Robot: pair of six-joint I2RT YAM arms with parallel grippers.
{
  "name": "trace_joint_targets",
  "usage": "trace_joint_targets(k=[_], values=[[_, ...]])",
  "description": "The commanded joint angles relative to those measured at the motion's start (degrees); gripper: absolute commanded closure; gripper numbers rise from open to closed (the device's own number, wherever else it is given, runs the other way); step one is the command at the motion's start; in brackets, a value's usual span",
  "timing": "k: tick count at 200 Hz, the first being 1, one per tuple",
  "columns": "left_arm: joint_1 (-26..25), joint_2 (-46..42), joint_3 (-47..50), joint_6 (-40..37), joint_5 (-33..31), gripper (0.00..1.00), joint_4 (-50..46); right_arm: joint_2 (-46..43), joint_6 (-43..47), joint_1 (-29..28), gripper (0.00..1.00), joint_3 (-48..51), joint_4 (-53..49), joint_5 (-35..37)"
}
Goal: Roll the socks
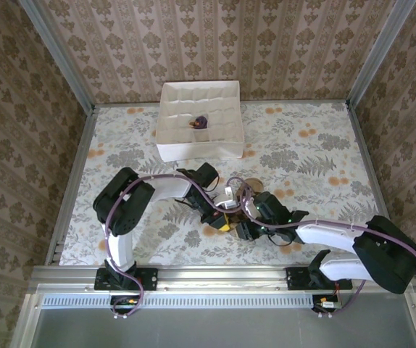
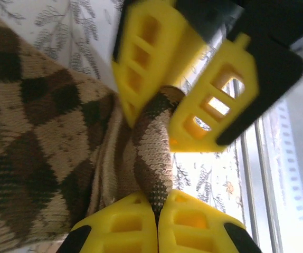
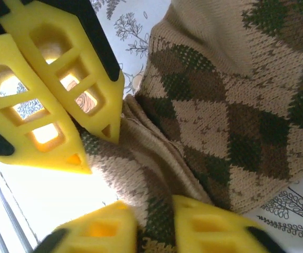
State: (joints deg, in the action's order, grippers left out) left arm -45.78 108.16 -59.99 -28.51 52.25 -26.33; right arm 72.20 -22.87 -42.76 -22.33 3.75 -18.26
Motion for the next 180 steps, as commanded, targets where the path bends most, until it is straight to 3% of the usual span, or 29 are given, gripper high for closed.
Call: trace_joint_targets(k=[1, 53, 102, 127, 146, 163, 180], values=[[-0.1, -1.5, 2.2, 3.4, -1.7, 1.00, 6.6, 2.1, -0.4, -0.2, 0.99, -2.7, -3.7, 2.0], [-0.2, -11.2, 14.4, 5.3, -13.3, 0.79, 25.3, 10.9, -6.1, 4.5, 1.00, -9.2, -17.1, 2.9], [-1.7, -25.9, 28.0, -3.9, -25.1, 0.62, 40.4, 16.6, -9.0, 7.9, 1.00, -10.2, -19.9, -1.9], [-6.9, -30.8, 32.3, -11.6, -36.0, 0.59, 44.6, 20.0, -9.2, 9.2, 1.00, -12.6, -23.3, -3.1], [-10.2, -31.5, 32.6, -15.3, -41.8, 0.62, 45.4, 22.3, -9.5, 9.8, 1.00, -13.2, -24.1, -3.6], [-13.0, -30.7, 32.7, -18.6, -45.3, 0.64, 46.5, 23.8, -10.1, 10.3, 1.00, -13.3, -23.8, -4.4], [-13.2, -28.8, 31.6, -16.4, -46.3, 0.62, 46.8, 24.8, -10.4, 10.5, 1.00, -13.5, -23.6, -5.1]])
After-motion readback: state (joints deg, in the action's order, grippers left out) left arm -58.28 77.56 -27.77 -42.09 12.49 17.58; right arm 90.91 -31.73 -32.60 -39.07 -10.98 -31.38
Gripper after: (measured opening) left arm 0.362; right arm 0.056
